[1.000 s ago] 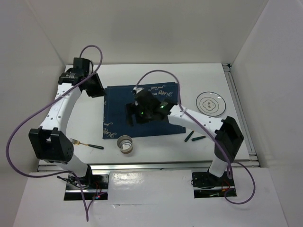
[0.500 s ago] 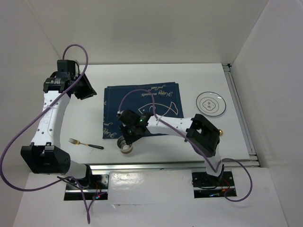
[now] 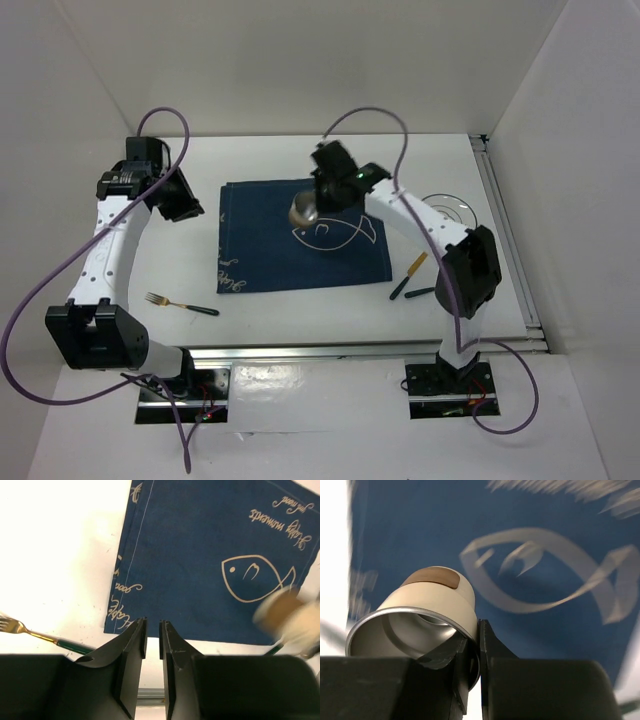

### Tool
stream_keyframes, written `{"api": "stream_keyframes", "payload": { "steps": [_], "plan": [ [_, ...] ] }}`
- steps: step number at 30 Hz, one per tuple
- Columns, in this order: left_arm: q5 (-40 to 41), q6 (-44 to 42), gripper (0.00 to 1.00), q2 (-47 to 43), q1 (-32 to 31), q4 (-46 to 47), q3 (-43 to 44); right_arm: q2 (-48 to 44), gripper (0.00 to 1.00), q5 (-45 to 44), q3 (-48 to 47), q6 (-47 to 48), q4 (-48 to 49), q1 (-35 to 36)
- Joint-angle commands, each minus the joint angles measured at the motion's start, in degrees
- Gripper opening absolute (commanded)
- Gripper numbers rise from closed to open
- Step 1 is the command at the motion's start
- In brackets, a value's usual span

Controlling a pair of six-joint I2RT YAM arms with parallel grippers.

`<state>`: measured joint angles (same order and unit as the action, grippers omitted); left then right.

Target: Set the dinner table for one person

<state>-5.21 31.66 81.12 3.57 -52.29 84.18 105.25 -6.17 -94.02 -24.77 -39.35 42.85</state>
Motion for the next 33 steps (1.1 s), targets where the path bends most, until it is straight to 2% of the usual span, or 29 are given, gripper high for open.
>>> {"api": "stream_keyframes", "payload": {
  "steps": [1, 3, 7, 10, 15, 18, 21, 22, 23, 26, 29, 33],
  "plan": [
    [-1.2, -0.3, 0.33, -1.8, 0.3, 1.4, -1.5, 2.8, 0.0, -6.5, -7.3, -0.1, -6.9, -9.2],
    [-1.7, -0.3, 0.26, -1.8, 0.3, 1.4, -2.2, 6.8, 0.0, -6.5, -11.8, -0.1, -7.6, -12.9],
    [-2.4, -0.8, 0.26, -2.4, 0.3, 0.1, -2.7, 14.3, 0.0, -1.7, -21.7, 1.6, -7.6, -22.0],
    [-1.9, -0.8, 0.26, -3.9, 0.3, -0.4, -3.5, 21.6, 0.0, -0.9, -27.9, 1.6, -10.7, -24.3],
    [-1.4, -1.9, 0.39, -5.2, 0.3, 0.1, -6.3, 28.0, 0.0, -3.1, -34.1, 2.1, -12.1, -25.4],
    [-2.0, -1.9, 0.4, -5.2, 0.3, 0.8, -7.4, 28.5, 0.0, -3.1, -33.3, 2.1, -11.2, -26.0],
    [-3.0, -1.9, 0.4, -4.7, 0.3, 0.8, -8.1, 29.0, 0.18, -2.6, -32.8, 1.6, -11.2, -26.0],
    [-3.0, -1.9, 0.4, -4.7, 0.3, 0.8, -8.1, 29.6, 0.43, -2.6, -32.8, 1.6, -10.7, -26.0],
    [-3.0, -1.9, 0.4, -4.0, 0.3, 0.8, -8.1, 29.6, 0.55, -2.6, -32.8, 1.6, -10.7, -26.0],
    [-3.0, -1.9, 0.41, -4.0, 0.3, 0.8, -8.1, 29.0, 0.81, -1.5, -33.5, 1.6, -10.7, -26.0],
    [-3.0, -1.9, 0.45, -4.0, 0.3, 0.8, -8.1, 26.6, 0.88, -0.9, -34.0, 1.6, -10.7, -26.5],
    [-3.0, -1.9, 0.49, -4.0, 0.3, 0.8, -8.1, 21.3, 0.89, -0.9, -34.0, 1.0, -10.7, -27.6]
  ]
}}
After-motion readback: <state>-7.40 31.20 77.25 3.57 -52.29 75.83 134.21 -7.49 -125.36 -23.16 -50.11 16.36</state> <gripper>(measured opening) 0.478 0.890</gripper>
